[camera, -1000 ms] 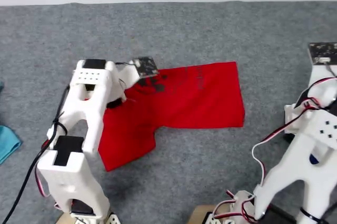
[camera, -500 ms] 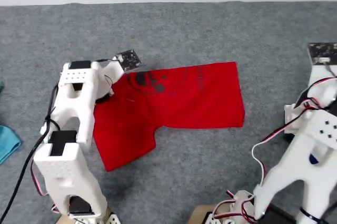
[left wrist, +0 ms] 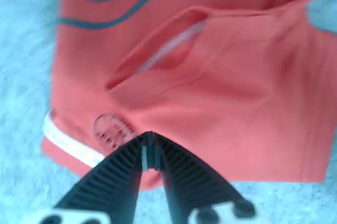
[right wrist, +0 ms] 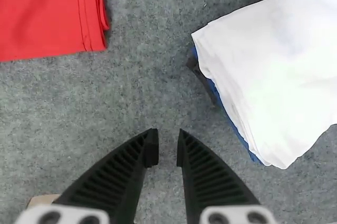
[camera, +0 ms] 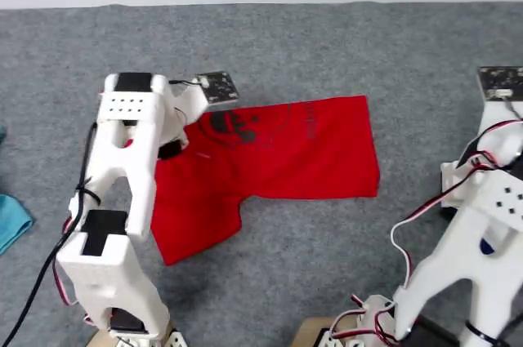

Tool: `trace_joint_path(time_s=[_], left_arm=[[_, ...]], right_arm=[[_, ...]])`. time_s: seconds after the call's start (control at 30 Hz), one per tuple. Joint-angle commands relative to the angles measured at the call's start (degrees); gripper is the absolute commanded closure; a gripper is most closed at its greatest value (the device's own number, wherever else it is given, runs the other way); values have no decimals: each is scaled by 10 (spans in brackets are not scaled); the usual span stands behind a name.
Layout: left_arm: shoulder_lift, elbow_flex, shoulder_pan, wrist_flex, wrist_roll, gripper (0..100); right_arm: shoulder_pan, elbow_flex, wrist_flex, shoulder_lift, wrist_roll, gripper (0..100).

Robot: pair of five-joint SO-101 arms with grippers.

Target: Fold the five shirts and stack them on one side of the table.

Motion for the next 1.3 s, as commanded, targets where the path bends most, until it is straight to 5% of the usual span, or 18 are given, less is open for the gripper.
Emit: trace_joint_path(time_s=[0.0, 0.2, 0.6, 0.93, 1.27], left_arm=[[23, 9, 10, -41, -4, 997], [122, -11, -16, -123, -4, 997], [173, -175, -47, -25, -5, 997], [173, -269, 10, 101, -4, 997], [189, -267, 94, 91, -1, 997]], right_arm=[[6, -3, 13, -24, 0, 927], [6, -3, 13, -24, 0, 927], [-5, -3, 7, -19, 0, 927], [-5, -3, 7, -19, 0, 927], [-5, -3, 7, -19, 0, 927]])
